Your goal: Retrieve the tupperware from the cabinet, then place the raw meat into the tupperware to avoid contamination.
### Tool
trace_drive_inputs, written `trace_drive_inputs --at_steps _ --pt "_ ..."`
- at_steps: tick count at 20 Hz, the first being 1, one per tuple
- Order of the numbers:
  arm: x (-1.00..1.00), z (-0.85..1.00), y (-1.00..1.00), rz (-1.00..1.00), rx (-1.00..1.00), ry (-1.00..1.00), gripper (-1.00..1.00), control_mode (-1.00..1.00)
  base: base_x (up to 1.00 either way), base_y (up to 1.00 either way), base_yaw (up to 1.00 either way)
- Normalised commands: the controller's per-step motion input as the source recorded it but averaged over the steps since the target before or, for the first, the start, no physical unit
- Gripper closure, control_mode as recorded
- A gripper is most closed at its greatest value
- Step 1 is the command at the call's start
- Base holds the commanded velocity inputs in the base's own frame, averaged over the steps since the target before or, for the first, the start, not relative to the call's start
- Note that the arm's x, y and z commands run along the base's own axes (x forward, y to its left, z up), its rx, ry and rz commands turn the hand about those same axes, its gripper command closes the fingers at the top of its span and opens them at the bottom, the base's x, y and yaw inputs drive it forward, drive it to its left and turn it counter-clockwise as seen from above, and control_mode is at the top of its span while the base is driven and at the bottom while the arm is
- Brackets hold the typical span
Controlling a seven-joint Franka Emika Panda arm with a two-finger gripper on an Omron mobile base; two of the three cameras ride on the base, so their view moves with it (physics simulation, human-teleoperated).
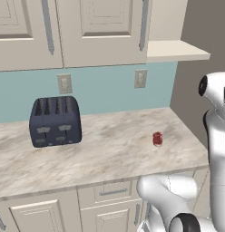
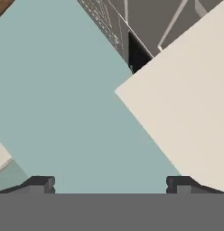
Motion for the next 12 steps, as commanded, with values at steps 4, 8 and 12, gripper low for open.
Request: trace_drive_inputs --at_steps 4,8,12 --pt "-0.37 0.0 0.22 0.08 0.0 0.0 -1.0 -1.0 0.0 0.0 0.0" --pt "-0.33 0.0 0.36 0.07 0.0 0.01 -1.0 -1.0 0.0 0.0 0.0" --pt "-0.23 0.0 0.49 0.1 0.0 0.03 -1.0 -1.0 0.0 0.0 0.0"
